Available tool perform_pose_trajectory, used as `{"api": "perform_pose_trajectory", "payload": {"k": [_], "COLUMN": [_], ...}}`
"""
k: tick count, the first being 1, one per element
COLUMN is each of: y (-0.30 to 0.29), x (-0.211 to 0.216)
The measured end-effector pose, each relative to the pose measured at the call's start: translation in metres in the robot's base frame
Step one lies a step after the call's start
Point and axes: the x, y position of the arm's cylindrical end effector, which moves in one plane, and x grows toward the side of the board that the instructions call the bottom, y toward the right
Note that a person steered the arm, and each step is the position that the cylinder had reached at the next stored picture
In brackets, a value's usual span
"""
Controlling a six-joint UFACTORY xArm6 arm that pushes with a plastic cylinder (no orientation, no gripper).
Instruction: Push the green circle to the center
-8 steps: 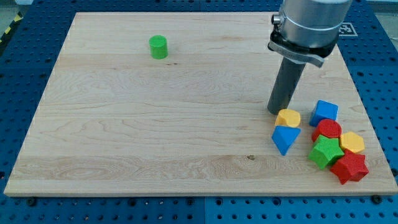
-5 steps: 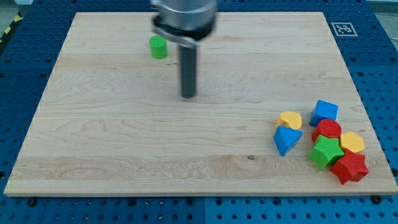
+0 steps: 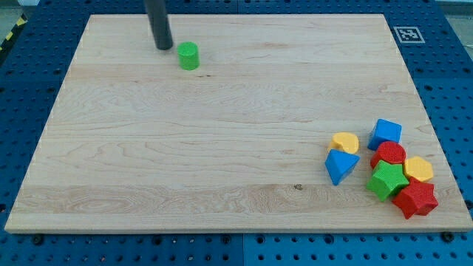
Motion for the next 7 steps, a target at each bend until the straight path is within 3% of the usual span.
{"api": "perform_pose_trajectory", "payload": {"k": [3,5,7], "y": [0.1,0.077,0.055], "x": [0.064,0.045,0.078]}}
